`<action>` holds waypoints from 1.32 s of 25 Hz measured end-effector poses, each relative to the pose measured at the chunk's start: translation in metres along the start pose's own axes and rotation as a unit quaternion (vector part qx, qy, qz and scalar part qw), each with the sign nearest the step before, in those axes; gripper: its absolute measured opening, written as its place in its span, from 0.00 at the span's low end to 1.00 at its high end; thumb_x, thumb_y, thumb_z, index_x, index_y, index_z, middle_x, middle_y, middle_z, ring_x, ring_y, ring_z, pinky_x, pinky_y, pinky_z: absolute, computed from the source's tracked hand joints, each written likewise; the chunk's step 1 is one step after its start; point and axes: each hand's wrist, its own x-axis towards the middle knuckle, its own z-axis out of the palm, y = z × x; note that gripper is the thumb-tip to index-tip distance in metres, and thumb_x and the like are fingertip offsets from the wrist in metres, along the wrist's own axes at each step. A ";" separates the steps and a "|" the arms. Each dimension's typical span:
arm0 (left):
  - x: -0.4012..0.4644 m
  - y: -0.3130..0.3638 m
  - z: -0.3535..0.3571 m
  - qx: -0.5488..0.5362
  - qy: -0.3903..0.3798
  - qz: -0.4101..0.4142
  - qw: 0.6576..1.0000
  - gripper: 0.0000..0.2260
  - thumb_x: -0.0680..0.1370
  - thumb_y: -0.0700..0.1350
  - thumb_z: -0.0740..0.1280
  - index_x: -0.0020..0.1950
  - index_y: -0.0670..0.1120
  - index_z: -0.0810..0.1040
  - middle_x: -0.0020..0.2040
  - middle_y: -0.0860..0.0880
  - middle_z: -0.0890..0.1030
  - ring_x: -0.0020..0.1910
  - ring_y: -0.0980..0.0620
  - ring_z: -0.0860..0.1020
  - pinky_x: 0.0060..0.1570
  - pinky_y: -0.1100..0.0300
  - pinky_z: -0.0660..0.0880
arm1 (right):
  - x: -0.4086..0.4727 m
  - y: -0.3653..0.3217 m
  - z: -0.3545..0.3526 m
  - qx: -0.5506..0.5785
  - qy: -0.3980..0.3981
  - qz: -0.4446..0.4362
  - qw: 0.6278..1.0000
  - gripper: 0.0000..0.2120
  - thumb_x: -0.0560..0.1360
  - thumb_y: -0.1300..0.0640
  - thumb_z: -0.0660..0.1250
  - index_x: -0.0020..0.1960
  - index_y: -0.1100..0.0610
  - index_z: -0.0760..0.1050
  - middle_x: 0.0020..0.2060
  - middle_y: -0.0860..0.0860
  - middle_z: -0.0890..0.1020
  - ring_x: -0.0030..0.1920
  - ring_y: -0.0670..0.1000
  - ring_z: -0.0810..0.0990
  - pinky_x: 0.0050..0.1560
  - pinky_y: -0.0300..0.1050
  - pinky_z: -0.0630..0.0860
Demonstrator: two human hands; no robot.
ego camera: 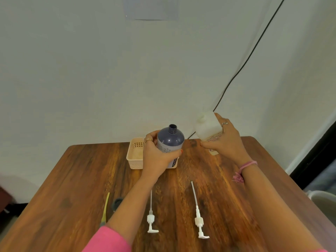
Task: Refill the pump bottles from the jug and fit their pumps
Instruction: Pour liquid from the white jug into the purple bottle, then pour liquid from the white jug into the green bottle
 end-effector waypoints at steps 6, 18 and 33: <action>-0.038 -0.036 0.009 0.014 -0.036 -0.046 0.998 0.35 0.63 0.41 0.80 0.63 0.53 0.66 0.53 0.64 0.72 0.51 0.63 0.74 0.41 0.78 0.73 | -0.047 0.053 0.004 0.114 -0.019 0.057 0.992 0.30 0.59 0.58 0.81 0.56 0.42 0.73 0.48 0.47 0.79 0.49 0.50 0.81 0.44 0.52 0.82; -0.099 -0.115 0.025 0.090 -0.020 -0.152 0.984 0.36 0.63 0.41 0.81 0.66 0.48 0.68 0.58 0.55 0.74 0.56 0.56 0.73 0.43 0.74 0.70 | -0.135 0.135 0.041 0.189 -0.027 0.181 0.965 0.34 0.61 0.63 0.80 0.59 0.43 0.68 0.52 0.49 0.77 0.52 0.45 0.78 0.38 0.33 0.79; -0.122 -0.165 0.046 0.079 -0.002 -0.227 0.971 0.37 0.63 0.39 0.80 0.67 0.46 0.67 0.56 0.54 0.74 0.55 0.55 0.73 0.46 0.70 0.71 | -0.181 0.196 0.066 0.187 -0.023 0.290 0.938 0.33 0.62 0.62 0.80 0.61 0.47 0.67 0.53 0.47 0.76 0.51 0.41 0.76 0.37 0.31 0.76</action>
